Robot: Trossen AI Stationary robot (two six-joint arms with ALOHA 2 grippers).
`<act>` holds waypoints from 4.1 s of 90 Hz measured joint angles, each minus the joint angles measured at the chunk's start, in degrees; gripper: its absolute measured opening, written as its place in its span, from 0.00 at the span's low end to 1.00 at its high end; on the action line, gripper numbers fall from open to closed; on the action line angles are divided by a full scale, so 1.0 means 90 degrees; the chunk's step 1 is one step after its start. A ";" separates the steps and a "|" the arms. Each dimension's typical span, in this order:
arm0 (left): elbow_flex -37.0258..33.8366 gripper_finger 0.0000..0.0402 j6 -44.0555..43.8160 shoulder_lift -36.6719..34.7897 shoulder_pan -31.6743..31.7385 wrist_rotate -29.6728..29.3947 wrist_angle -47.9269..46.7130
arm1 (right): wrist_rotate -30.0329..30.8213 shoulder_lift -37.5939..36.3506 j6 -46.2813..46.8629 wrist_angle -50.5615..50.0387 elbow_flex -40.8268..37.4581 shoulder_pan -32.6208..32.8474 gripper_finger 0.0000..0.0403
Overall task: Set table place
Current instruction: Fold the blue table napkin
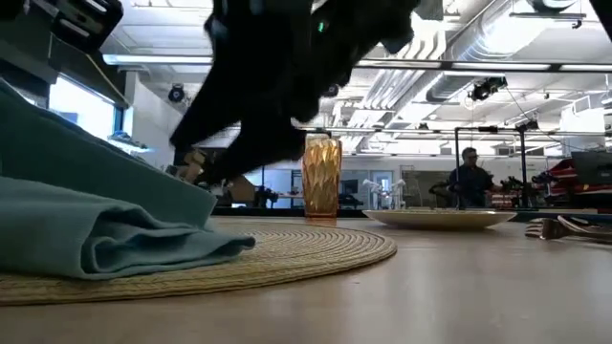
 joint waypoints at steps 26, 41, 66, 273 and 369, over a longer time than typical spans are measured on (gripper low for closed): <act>0.0001 0.00 0.0609 -0.0024 -0.0851 -0.0042 0.0081 | -0.0022 0.0504 -0.0194 0.0136 0.0560 0.0090 0.70; -0.0139 0.00 0.0414 0.0010 -0.1103 -0.0486 0.0056 | -0.0042 0.0541 -0.0508 0.0162 0.0616 0.0257 0.63; -0.0185 0.00 0.0177 0.0007 -0.1153 -0.0582 0.0099 | 0.0332 0.0888 0.0835 0.0512 0.0625 0.0393 0.58; -0.1230 0.00 -0.2656 -0.1236 -0.1769 -0.4303 0.0010 | 0.3379 0.0908 -0.1486 -0.3929 0.3036 0.0631 0.00; -0.1659 0.00 -0.3604 -0.0308 -0.3293 -0.3296 0.1119 | 0.2168 0.1479 -0.0302 0.0221 0.1740 0.1572 0.66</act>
